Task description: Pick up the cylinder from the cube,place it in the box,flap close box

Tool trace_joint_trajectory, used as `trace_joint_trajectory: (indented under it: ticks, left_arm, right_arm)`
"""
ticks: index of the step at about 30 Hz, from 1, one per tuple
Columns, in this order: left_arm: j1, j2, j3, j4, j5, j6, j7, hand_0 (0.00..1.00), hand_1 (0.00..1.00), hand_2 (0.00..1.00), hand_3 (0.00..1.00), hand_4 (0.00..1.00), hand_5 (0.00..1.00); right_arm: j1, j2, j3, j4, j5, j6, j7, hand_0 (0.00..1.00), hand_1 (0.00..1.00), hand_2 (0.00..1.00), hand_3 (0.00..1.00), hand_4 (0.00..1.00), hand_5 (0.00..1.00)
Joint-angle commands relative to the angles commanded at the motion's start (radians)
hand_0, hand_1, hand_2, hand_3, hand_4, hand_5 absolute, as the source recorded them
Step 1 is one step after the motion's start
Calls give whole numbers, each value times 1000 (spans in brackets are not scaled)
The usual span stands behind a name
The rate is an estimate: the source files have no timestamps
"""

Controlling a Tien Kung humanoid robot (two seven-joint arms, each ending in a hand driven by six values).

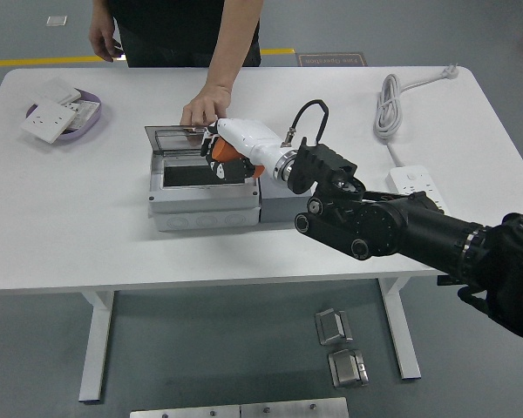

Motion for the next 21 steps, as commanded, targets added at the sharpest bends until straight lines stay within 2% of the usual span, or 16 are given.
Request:
trace_joint_trajectory:
  ticks: [21]
  left_arm:
    - [0, 0, 14, 0, -7, -10, 4, 587, 602, 528, 562, 468, 75]
  right_arm:
    - [13, 0, 31, 2, -6, -6, 0, 304, 517, 525, 538, 119, 2]
